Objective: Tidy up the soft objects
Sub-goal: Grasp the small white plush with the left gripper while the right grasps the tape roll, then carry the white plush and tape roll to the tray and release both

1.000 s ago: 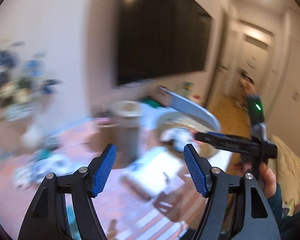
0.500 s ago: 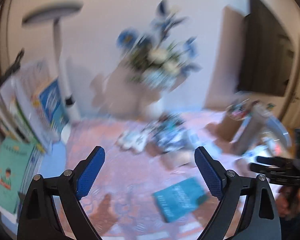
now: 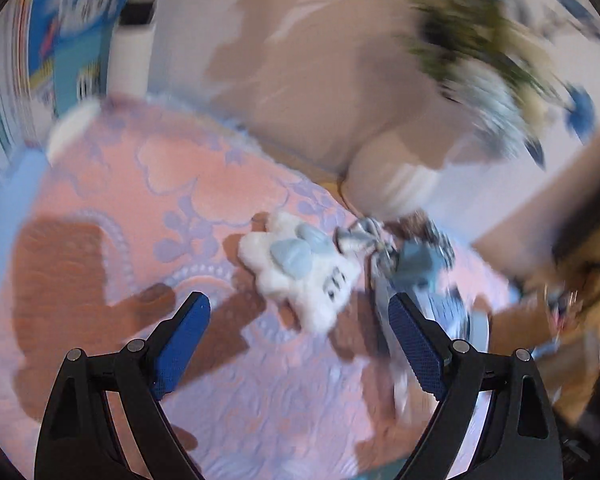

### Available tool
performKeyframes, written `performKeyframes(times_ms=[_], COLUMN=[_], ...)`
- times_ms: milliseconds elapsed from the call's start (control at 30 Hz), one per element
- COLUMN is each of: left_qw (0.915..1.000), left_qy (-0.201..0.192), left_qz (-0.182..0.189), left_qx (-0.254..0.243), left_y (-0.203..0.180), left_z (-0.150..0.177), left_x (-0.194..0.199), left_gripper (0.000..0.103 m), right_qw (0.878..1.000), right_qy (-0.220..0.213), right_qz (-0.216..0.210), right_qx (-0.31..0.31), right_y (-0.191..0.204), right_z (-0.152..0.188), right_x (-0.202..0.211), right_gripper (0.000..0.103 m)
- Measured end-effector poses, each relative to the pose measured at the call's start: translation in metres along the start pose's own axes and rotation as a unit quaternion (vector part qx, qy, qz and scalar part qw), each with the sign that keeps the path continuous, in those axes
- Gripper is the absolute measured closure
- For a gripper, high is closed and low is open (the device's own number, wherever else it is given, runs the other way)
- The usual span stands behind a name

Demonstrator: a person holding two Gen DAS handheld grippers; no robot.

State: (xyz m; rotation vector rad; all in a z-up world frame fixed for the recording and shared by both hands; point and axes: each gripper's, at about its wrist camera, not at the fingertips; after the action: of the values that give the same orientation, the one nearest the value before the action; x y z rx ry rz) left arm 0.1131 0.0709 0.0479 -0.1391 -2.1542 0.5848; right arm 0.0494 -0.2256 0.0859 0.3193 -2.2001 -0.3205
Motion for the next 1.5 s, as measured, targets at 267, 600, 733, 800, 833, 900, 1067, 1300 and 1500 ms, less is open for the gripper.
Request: performKeyframes(times_ms=[267,600,733,800,833,900,1067,1300,1500], left_qw=[0.9985,0.9985,0.9951,0.9932,0.9922,0.9898,0.9813,0.9661,0.9543], left_qy=[0.039,-0.011,-0.043,-0.051,-0.054,-0.061,-0.076,-0.059,-0.028], left_qz=[0.013,-0.015,0.009,0.03,0.04,0.053,0.088,0.141,0.187], left_qx=[0.036,-0.052,-0.089,-0.1,-0.105,-0.117,-0.154,-0.208,-0.231], left_y=[-0.002,-0.037,-0.047,-0.05,-0.053,-0.059,-0.083,-0.143,-0.187], left_z=[-0.003,0.0,0.003,0.007,0.009,0.017,0.045,0.091,0.135], left_x=[-0.049,-0.03,0.015,0.038,0.047,0.067,0.108,0.124,0.118], left_gripper=[0.013,0.072,0.073,0.073,0.073,0.073,0.073,0.073,0.073], right_qw=[0.999,0.998,0.994,0.993,0.992,0.991,0.991,0.991,0.991], right_qy=[0.016,-0.057,-0.1,-0.111,-0.117,-0.122,-0.133,-0.131,-0.086], right_qz=[-0.014,-0.025,-0.026,-0.028,-0.033,-0.031,-0.024,0.01,0.078], right_qx=[-0.03,0.007,0.033,0.042,0.042,0.037,0.013,-0.029,-0.059], right_y=[-0.023,-0.007,0.01,0.018,0.02,0.023,0.016,-0.014,-0.051], right_z=[-0.034,-0.027,-0.025,-0.02,-0.016,-0.009,0.011,0.035,0.061], right_x=[-0.066,-0.04,-0.003,0.014,0.025,0.039,0.073,0.12,0.148], right_gripper=[0.029,0.04,0.04,0.04,0.04,0.04,0.04,0.04,0.04])
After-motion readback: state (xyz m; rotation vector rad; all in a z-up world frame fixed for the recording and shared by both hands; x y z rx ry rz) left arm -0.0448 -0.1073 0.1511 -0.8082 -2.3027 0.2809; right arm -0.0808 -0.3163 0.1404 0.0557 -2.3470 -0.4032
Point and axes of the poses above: each gripper's, at about its wrist camera, not at the fingertips, and x roughly against the way its jaws point, y to its left, z to its underside
